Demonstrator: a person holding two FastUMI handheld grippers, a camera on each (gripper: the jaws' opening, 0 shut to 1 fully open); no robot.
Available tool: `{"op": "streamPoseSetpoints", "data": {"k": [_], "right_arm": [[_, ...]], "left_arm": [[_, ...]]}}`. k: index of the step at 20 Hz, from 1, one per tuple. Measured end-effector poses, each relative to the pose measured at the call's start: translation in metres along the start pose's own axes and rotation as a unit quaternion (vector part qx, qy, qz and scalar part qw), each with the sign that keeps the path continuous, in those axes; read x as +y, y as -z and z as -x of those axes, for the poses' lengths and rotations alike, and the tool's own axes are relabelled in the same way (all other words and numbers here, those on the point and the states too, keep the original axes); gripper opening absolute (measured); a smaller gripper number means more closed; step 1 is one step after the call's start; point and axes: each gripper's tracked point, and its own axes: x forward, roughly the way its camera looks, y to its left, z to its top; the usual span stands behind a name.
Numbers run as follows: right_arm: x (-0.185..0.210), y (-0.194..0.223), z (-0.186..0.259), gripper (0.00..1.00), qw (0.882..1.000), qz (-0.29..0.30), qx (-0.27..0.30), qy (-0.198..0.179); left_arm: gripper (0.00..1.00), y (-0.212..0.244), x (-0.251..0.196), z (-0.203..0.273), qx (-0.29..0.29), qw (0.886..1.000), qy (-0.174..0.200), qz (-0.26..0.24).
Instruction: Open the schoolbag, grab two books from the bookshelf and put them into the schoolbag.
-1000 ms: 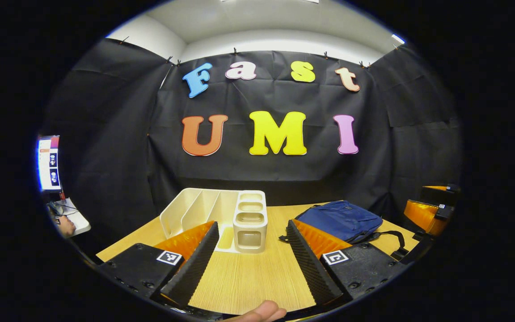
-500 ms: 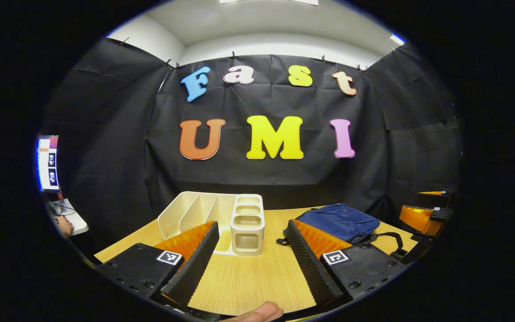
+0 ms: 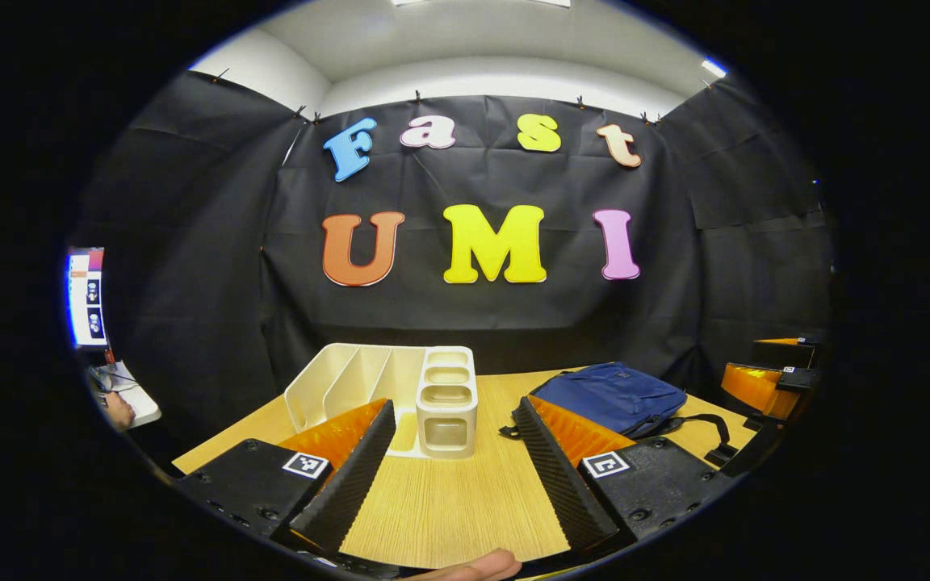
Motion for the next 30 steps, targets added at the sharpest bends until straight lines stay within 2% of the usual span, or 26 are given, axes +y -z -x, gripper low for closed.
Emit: {"op": "streamPoseSetpoints", "data": {"k": [25,29,30], "right_arm": [[0.000,0.025,-0.008,0.95,0.999,-0.013,0.030,-0.007],[0.001,0.029,-0.008,0.95,0.999,-0.011,0.035,-0.010],[0.001,0.030,-0.007,0.98,0.999,-0.012,0.037,-0.010]], "left_arm": [[0.98,0.007,-0.008,-0.003,0.012,1.000,-0.005,-0.027],[0.98,0.006,-0.010,-0.003,0.009,1.000,-0.002,-0.028],[0.98,0.006,-0.011,-0.003,0.009,1.000,-0.001,-0.028]]}}
